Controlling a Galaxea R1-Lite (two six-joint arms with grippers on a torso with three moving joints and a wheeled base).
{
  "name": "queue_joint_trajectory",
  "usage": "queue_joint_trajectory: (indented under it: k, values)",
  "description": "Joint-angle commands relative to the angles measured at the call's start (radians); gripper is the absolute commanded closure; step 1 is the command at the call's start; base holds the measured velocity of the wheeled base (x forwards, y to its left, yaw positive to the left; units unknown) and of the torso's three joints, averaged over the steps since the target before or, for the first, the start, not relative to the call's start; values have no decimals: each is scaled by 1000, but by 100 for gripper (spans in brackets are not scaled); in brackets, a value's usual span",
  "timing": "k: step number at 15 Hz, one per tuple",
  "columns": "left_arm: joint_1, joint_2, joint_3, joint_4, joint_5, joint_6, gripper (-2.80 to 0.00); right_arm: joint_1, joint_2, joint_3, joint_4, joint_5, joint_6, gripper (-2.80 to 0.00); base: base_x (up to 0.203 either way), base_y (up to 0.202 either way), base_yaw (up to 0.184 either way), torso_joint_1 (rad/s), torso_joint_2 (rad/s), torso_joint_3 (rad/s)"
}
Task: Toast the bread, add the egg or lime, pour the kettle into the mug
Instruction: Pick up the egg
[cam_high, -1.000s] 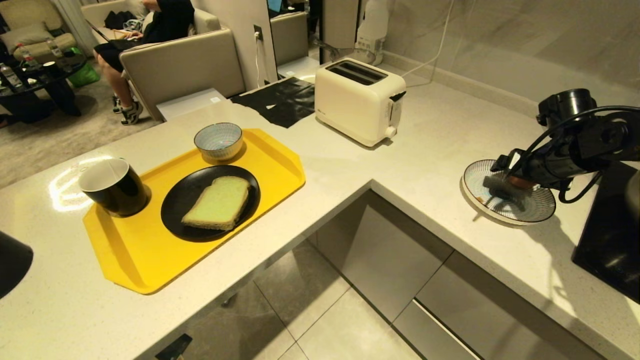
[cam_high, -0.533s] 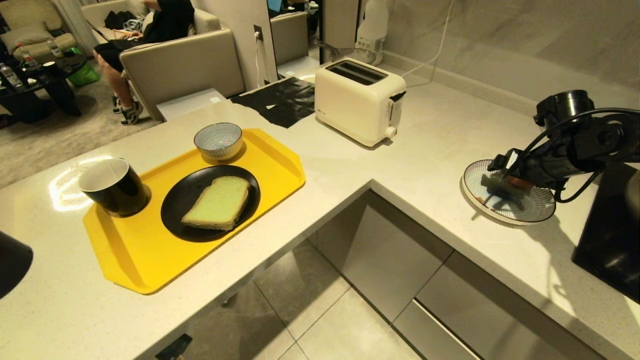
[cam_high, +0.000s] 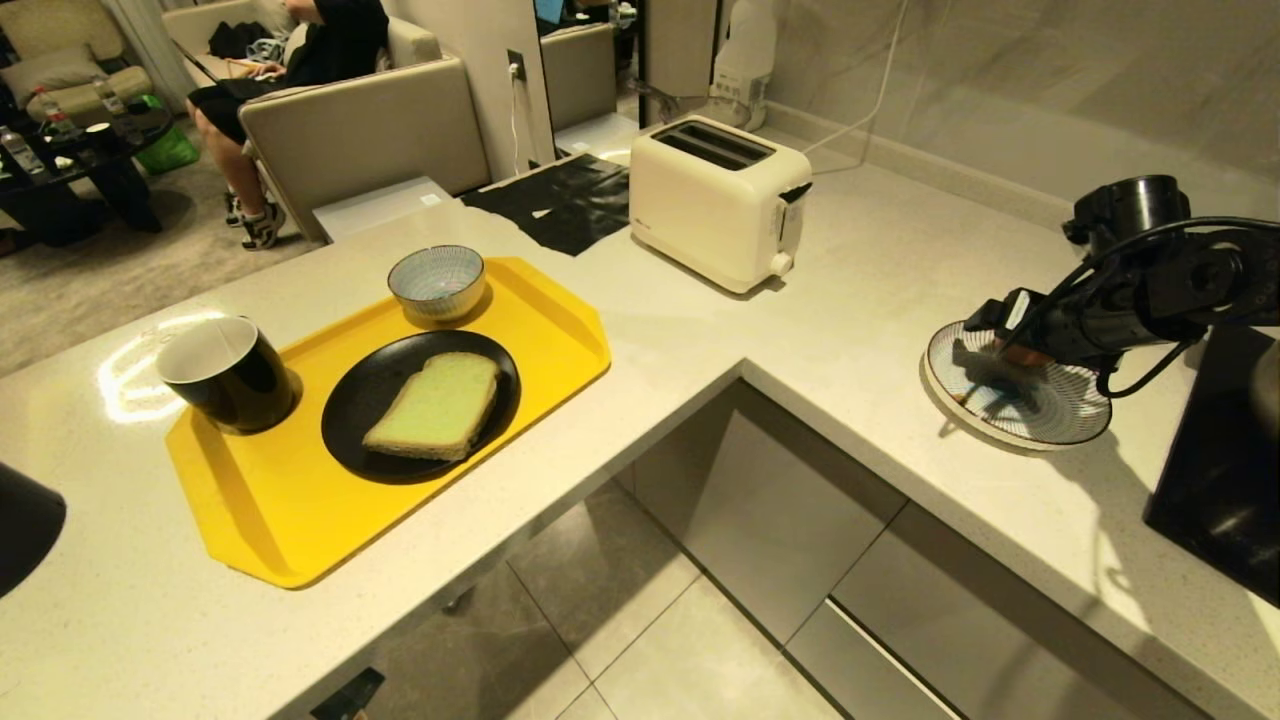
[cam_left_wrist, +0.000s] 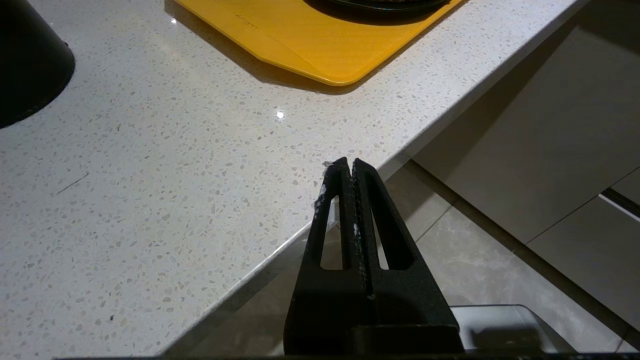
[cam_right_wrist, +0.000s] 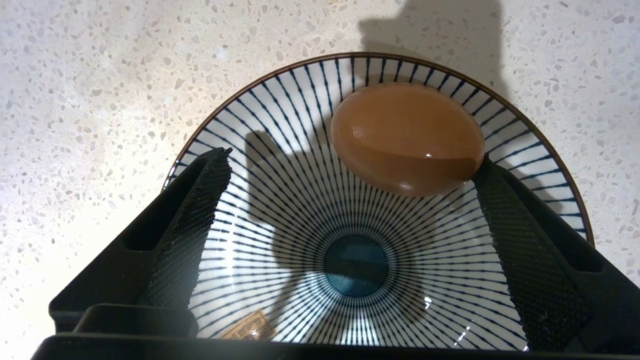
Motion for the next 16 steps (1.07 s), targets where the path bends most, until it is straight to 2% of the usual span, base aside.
queue_joint_trajectory:
  k: [1, 16]
  values:
    - [0, 1, 0, 1, 0, 0, 0, 0, 2, 1, 2, -1, 0, -280, 0, 0, 0, 0, 0, 0]
    - [1, 0, 0, 1, 0, 0, 0, -29, 5, 8, 3, -4, -4, -280, 0, 0, 0, 0, 0, 0]
